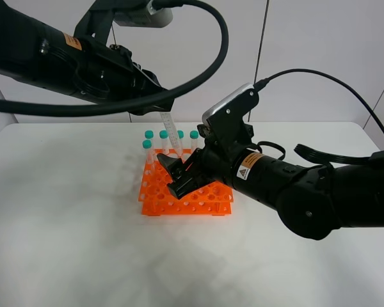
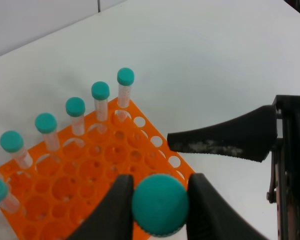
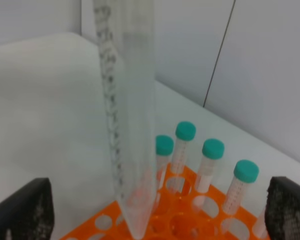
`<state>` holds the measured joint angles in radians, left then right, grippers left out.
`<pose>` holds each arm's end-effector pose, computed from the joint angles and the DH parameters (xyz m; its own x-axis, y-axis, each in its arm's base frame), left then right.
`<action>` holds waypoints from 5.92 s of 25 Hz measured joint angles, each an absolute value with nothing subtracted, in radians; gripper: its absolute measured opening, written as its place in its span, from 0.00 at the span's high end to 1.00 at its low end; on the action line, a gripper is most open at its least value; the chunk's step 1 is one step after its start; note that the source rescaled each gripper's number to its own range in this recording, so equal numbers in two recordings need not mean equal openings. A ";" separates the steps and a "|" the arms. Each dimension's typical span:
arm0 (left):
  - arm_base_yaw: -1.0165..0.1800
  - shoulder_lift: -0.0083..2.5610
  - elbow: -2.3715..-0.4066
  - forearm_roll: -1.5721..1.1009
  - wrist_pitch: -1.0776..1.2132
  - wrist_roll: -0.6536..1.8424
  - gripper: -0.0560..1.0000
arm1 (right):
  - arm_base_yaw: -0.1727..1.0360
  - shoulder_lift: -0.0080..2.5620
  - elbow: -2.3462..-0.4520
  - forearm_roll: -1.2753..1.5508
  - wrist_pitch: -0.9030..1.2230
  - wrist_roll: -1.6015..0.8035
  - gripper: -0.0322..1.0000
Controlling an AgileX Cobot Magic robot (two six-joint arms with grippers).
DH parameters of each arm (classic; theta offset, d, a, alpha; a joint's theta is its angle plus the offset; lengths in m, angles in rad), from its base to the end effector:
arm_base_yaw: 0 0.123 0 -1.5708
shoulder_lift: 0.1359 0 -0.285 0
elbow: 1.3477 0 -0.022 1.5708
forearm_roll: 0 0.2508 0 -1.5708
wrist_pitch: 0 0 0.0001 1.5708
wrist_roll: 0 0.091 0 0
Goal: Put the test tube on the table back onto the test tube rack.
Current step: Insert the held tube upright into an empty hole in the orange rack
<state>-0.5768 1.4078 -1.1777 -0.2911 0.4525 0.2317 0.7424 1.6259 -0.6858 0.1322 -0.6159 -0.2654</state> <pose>0.2613 -0.1837 0.3445 -0.4781 0.2737 -0.8346 0.6143 0.7833 -0.0950 0.2432 0.2138 0.2066 -0.0767 -0.2824 -0.9562 -0.6395 0.7497 -0.1701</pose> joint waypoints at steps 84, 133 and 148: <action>-0.577 1.408 -1.178 -0.292 0.448 0.243 0.95 | 0.001 1.624 -0.863 0.225 0.132 -0.372 0.09; -0.577 1.408 -1.178 -0.292 0.449 0.274 0.95 | -0.058 0.678 -0.777 0.090 0.591 -0.224 0.09; -0.577 1.408 -1.178 -0.292 0.479 0.277 0.95 | -0.058 0.319 -0.589 0.062 0.815 -0.148 0.09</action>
